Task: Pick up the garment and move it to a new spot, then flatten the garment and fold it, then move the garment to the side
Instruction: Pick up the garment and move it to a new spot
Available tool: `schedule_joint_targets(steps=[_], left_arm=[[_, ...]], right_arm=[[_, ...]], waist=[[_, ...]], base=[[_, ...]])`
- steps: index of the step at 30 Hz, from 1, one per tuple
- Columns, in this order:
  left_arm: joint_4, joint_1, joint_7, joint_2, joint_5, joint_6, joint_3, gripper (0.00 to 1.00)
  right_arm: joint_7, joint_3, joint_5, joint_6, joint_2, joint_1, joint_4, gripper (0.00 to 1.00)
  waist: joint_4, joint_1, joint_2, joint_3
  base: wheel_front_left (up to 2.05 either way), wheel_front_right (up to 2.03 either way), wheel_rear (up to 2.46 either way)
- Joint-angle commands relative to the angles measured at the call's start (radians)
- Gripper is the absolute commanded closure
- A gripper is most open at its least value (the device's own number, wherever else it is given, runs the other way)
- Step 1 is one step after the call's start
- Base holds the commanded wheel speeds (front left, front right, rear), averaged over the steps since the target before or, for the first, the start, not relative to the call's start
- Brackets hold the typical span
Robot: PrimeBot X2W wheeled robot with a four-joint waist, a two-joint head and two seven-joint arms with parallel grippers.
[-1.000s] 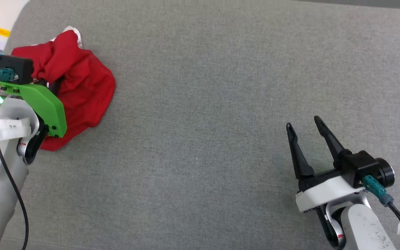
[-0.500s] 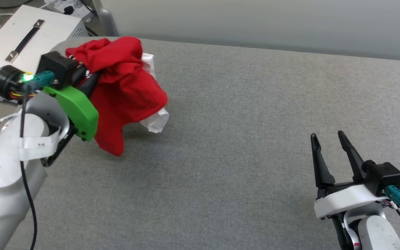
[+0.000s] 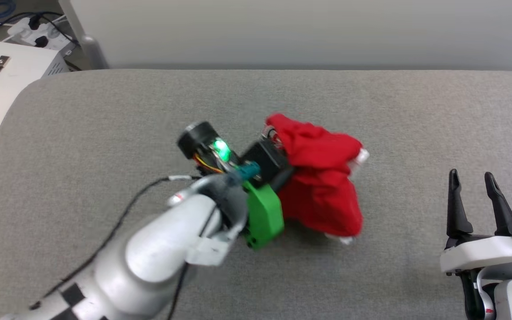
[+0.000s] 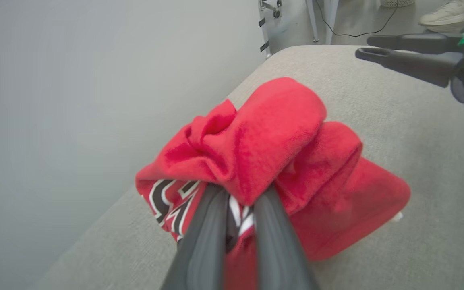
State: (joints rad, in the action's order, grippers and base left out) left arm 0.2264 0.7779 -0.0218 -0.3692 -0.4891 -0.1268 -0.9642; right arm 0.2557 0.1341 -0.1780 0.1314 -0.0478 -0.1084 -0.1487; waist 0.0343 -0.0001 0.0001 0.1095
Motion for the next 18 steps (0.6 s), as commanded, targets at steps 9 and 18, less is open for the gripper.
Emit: schedule_joint_targets(steps=[9,18], left_arm=[[0.169,-0.138,0.015,0.218,-0.044,-0.004,-0.249,0.17],[0.247,-0.155,0.112,0.261,-0.115,-0.003,-0.259,0.0]], right_arm=[[0.006,0.014,-0.016,-0.001,-0.002,-0.013,-0.013,0.0],[0.006,0.003,-0.002,-0.001,-0.002,0.014,-0.036,0.0]], waist=[[-0.086,0.0001,-0.0001,0.014],[-0.025,0.0001,-0.0001,-0.03]], base=[[0.0,0.0,0.0],[0.0,0.0,0.0]])
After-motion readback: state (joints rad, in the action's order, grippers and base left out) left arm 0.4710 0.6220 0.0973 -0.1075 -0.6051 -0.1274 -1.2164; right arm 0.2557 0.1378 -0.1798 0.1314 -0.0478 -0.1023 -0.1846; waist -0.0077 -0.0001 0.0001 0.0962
